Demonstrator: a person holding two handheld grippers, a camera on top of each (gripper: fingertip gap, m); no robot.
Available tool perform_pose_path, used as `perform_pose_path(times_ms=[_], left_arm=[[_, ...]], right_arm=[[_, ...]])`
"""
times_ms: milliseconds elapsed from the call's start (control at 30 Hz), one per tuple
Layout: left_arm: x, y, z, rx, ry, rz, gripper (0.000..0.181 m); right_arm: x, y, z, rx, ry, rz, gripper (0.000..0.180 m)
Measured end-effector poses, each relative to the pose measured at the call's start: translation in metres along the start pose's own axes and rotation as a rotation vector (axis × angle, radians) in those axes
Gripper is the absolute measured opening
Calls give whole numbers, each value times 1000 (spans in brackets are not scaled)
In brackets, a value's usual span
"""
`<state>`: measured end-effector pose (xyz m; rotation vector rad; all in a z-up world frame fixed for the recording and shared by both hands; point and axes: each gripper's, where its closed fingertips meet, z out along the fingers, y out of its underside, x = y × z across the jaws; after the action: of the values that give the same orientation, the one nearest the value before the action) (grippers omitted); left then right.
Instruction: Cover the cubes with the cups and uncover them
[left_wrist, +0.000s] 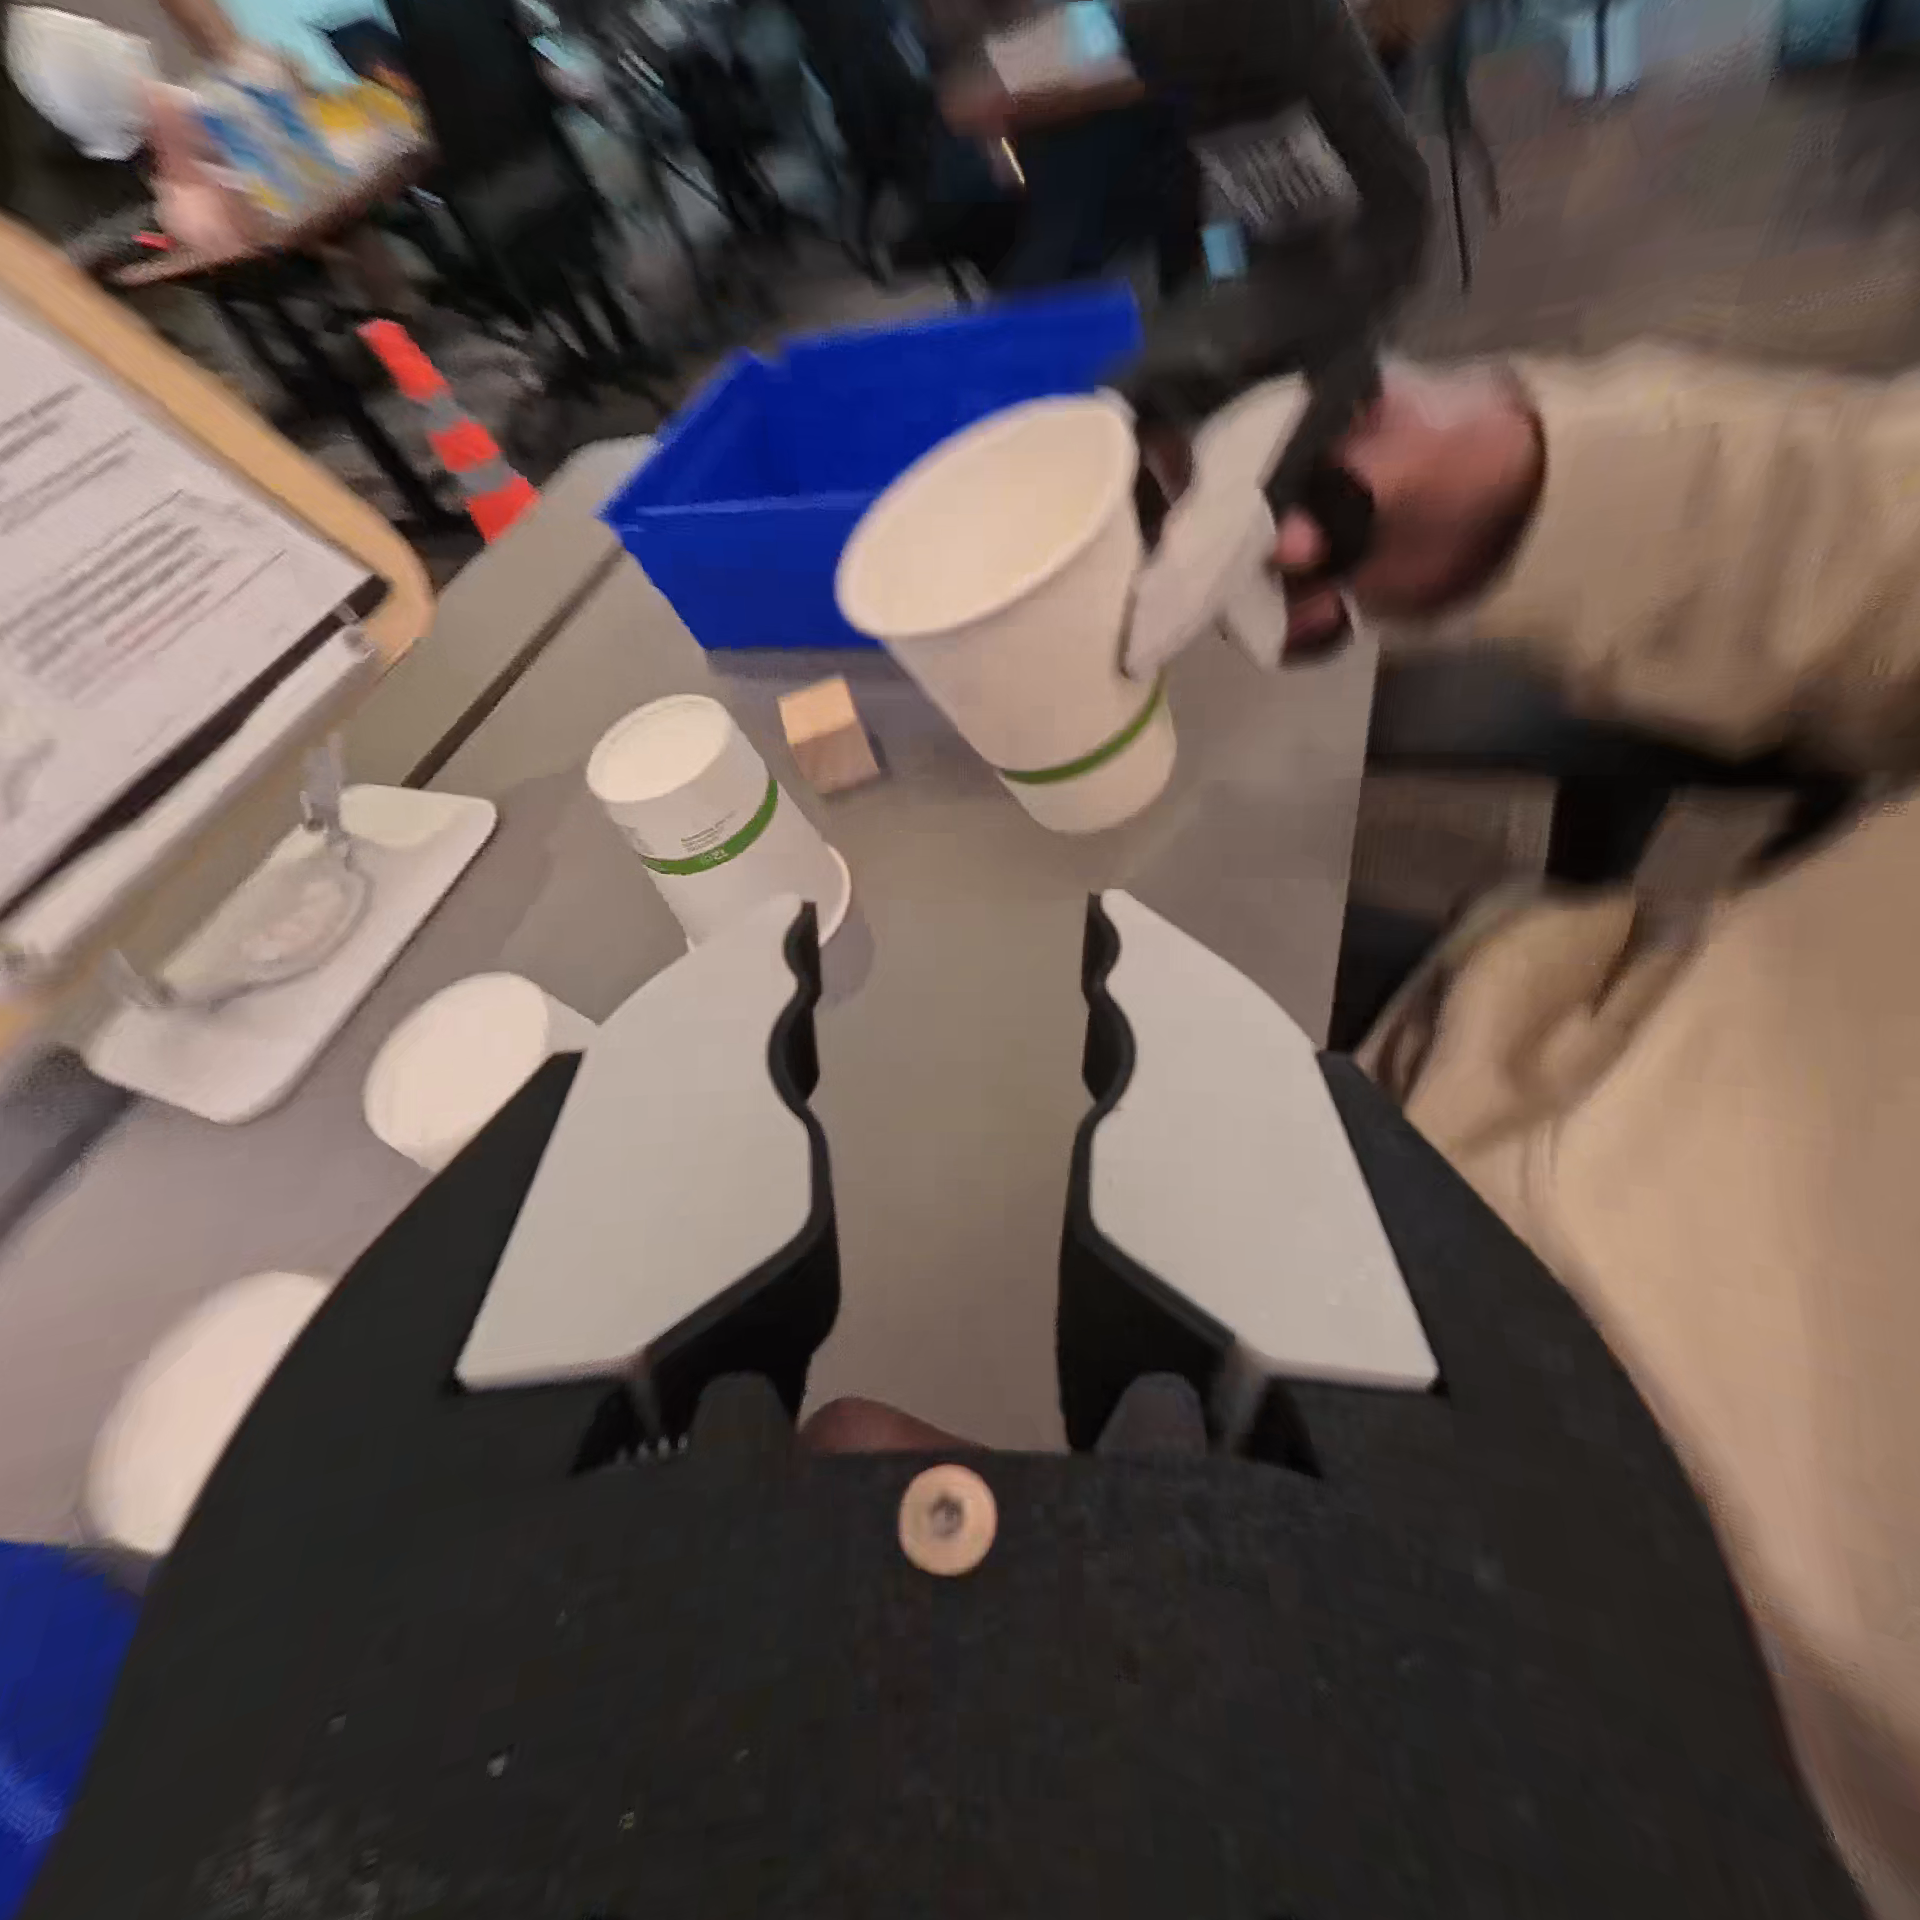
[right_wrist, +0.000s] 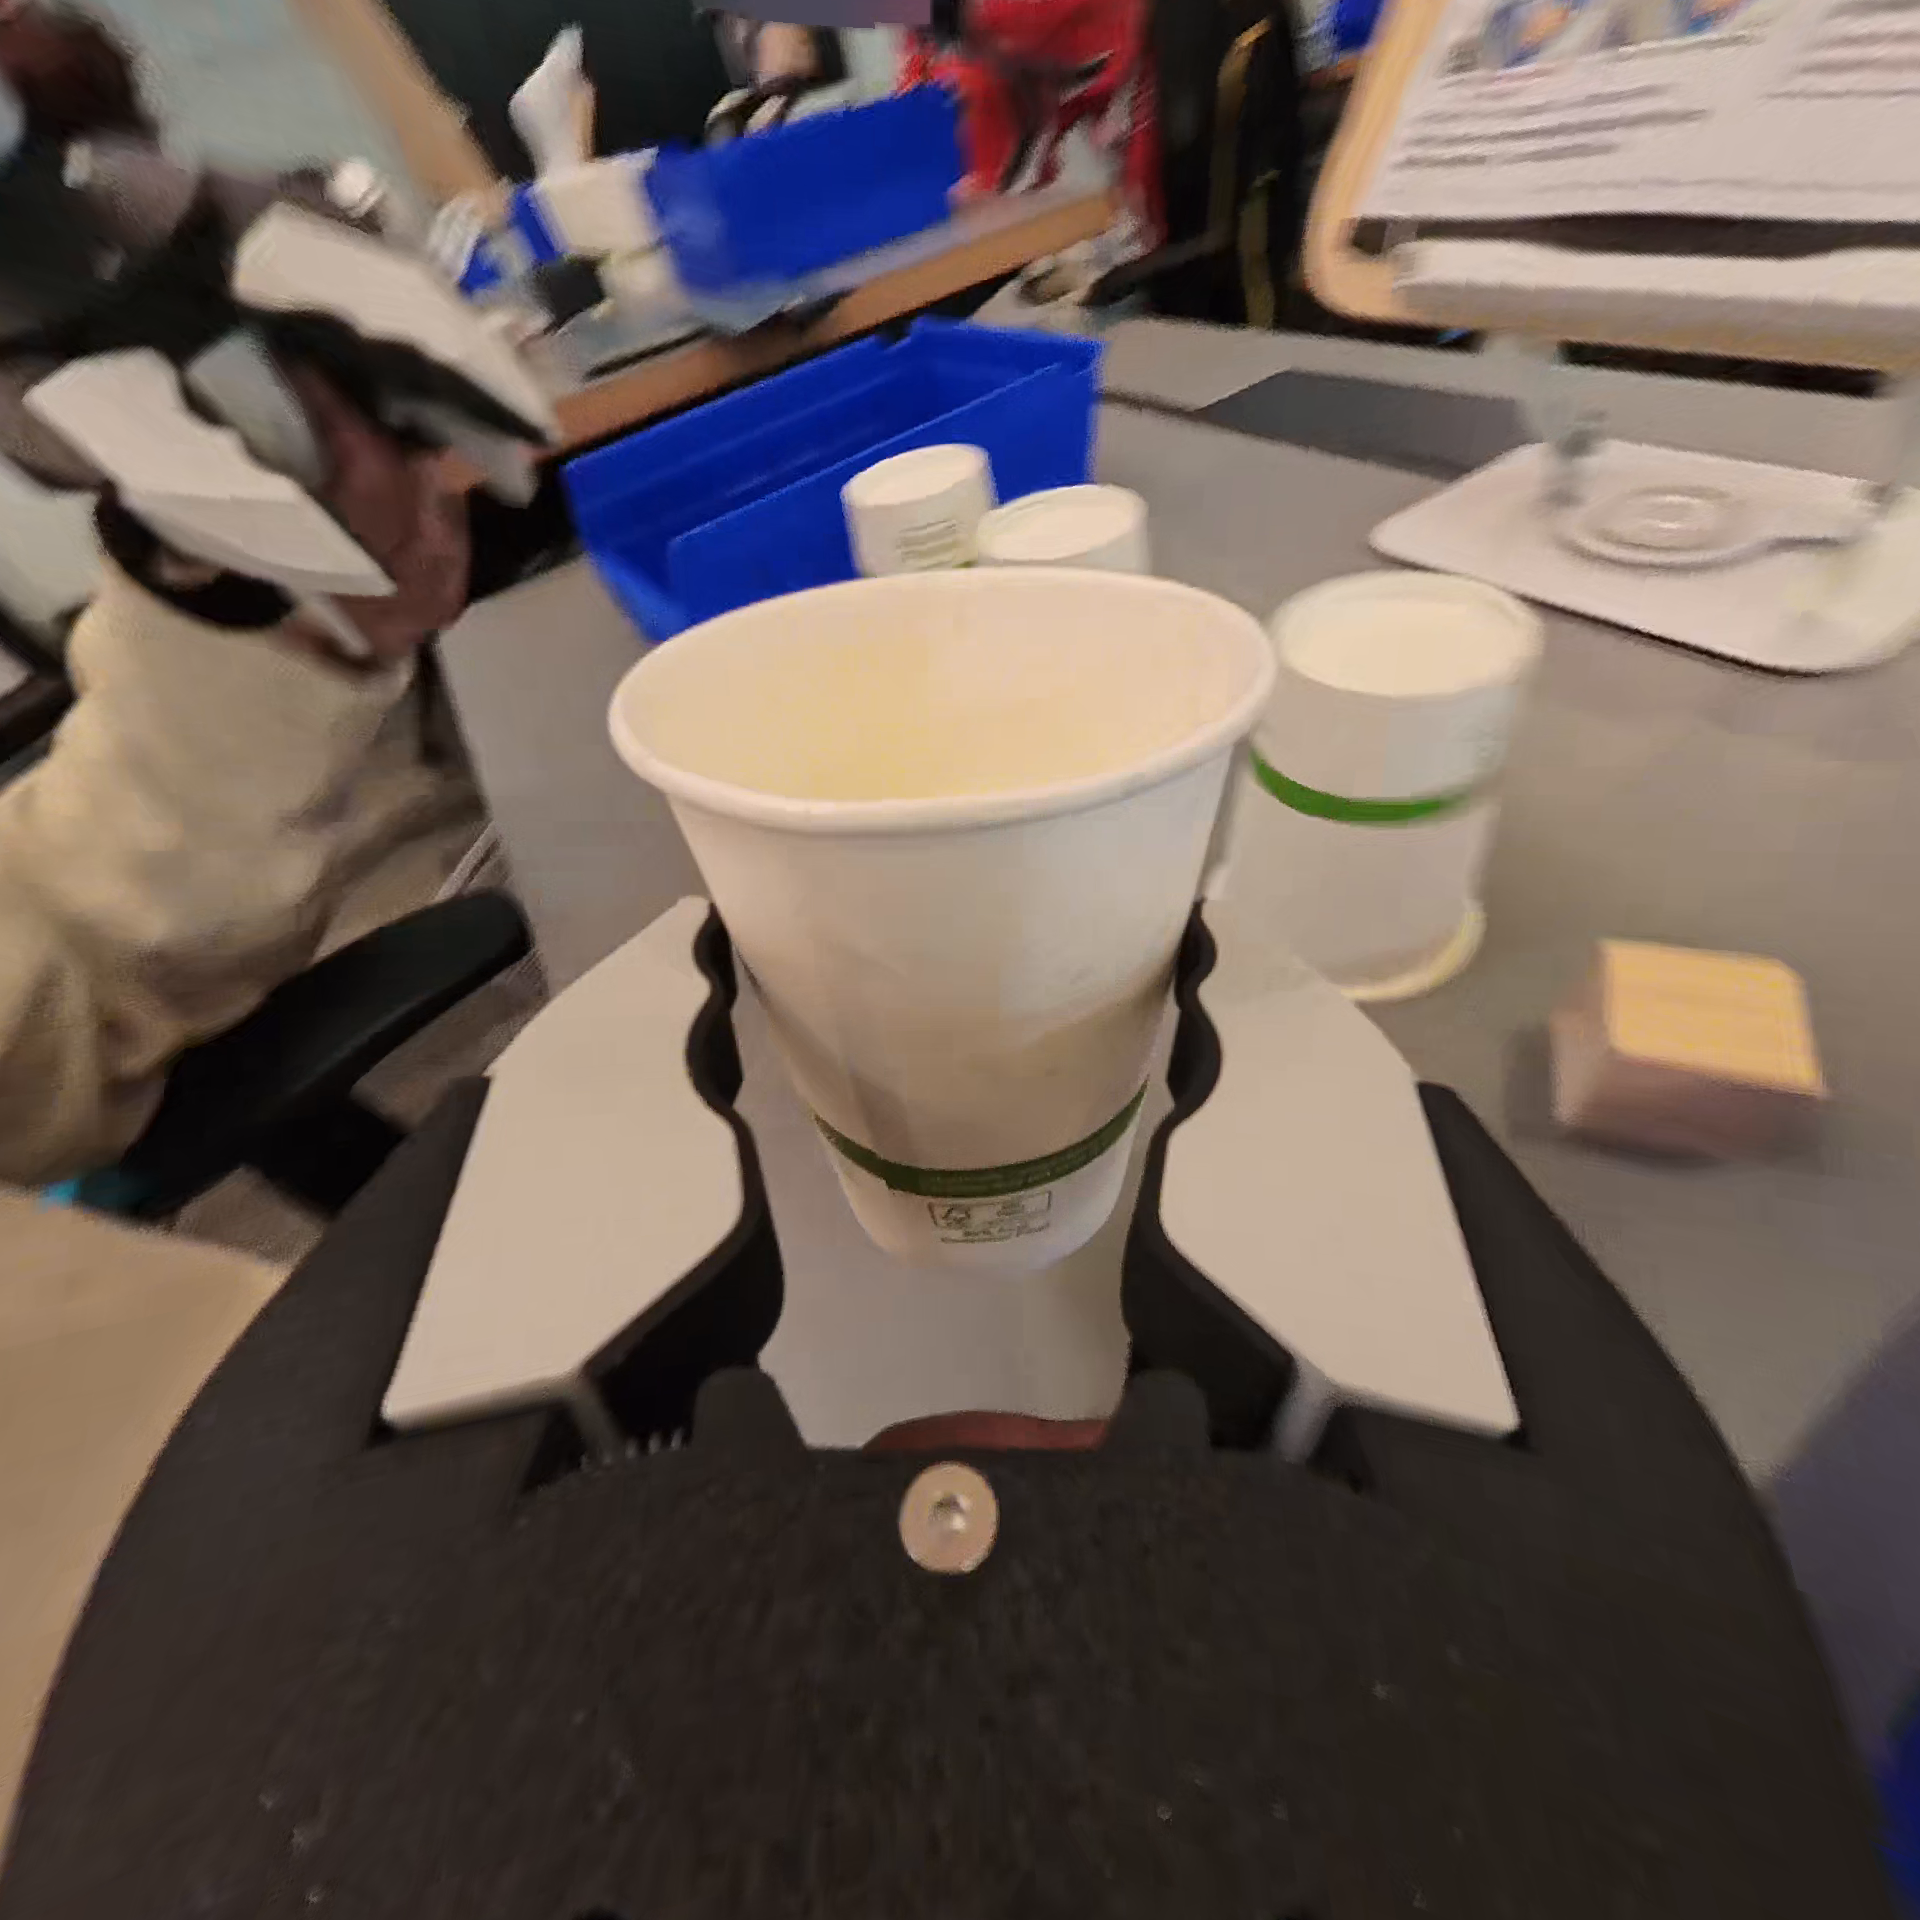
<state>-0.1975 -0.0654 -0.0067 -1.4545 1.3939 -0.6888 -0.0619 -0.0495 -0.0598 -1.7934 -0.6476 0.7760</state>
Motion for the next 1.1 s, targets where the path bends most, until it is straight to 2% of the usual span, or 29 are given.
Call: perform_pose_path(times_ms=[33, 133, 267, 433, 600, 767, 967, 1100], left_arm=[[-4, 4, -2, 77, -47, -121, 48], [-17, 43, -2, 162, -236, -419, 55], [-27, 88, 0, 129, -460, -499, 54], [-6, 99, 18, 99, -391, -559, 52], [1, 99, 25, 74, -363, -502, 52], [-9, 99, 17, 78, -431, -434, 51], [-16, 105, 12, 86, -434, -493, 50], [-17, 107, 12, 80, -428, -503, 50]], right_arm=[[11, 4, -9, 46, 72, 27, 82], [36, 23, -29, 117, 234, 33, 82], [54, 50, -37, 66, 303, 25, 82], [70, 64, -42, -18, 393, -17, 82], [68, 70, -39, -34, 351, 3, 82], [72, 76, -45, -62, 349, 53, 83], [72, 79, -46, -75, 346, 70, 83], [70, 78, -46, -70, 345, 56, 98]])
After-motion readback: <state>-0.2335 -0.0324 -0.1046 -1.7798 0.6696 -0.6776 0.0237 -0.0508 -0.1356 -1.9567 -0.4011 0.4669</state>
